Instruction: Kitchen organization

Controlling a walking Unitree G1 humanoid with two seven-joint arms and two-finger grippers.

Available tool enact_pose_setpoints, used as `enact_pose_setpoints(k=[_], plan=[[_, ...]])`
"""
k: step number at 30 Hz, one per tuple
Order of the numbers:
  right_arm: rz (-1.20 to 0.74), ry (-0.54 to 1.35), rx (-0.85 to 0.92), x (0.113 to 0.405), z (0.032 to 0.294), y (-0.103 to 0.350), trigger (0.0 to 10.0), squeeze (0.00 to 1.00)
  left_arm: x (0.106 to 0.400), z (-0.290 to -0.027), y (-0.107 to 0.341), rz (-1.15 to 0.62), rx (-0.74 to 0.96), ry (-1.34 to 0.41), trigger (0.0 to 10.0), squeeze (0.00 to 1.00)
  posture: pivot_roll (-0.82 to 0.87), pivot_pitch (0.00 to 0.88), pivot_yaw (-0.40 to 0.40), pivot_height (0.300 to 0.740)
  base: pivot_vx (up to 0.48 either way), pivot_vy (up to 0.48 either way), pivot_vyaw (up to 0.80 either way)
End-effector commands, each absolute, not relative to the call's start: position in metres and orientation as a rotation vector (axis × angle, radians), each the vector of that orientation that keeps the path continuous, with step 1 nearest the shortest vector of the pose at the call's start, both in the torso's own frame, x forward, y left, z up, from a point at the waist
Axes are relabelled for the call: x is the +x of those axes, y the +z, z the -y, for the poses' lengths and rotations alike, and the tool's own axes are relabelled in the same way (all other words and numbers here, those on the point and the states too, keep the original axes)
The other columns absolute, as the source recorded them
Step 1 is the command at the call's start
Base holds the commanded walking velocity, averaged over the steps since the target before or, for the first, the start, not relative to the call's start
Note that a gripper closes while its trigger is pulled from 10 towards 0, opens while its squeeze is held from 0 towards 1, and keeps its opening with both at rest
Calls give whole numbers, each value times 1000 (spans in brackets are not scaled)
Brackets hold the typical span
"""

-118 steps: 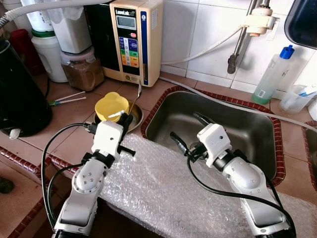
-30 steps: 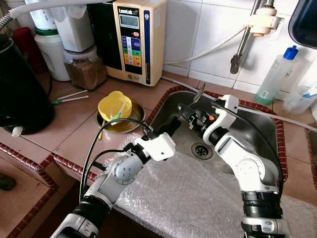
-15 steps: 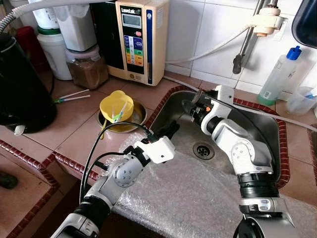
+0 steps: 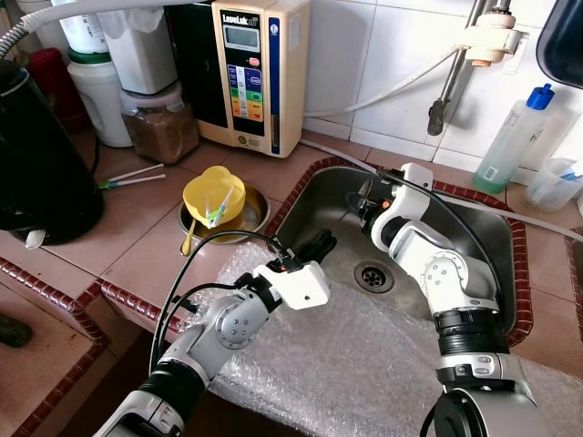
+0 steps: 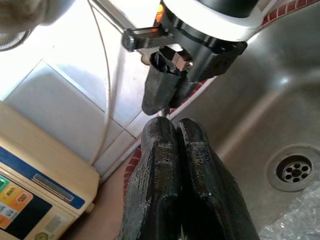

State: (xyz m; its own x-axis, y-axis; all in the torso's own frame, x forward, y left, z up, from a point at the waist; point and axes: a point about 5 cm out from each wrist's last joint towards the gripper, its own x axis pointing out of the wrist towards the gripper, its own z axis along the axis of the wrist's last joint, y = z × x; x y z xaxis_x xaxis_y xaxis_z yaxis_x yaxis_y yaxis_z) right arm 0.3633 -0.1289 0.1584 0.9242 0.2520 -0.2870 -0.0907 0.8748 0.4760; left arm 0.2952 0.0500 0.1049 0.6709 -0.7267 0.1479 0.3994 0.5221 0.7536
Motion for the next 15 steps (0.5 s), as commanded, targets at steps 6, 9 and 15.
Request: enact_pose_setpoints(k=[6, 9, 15], plan=[[-435, 85, 522, 360, 148, 143, 0, 0, 299, -45, 126, 623, 749, -639, 10000, 0, -35, 0, -5, 740, 0, 0, 0], [-436, 95, 521, 360, 148, 144, 0, 0, 299, -45, 127, 629, 755, -631, 10000, 0, -33, 0, -7, 740, 0, 0, 0], [-439, 111, 532, 359, 142, 144, 0, 0, 301, -50, 128, 630, 759, -597, 10000, 0, -26, 0, -9, 740, 0, 0, 0]])
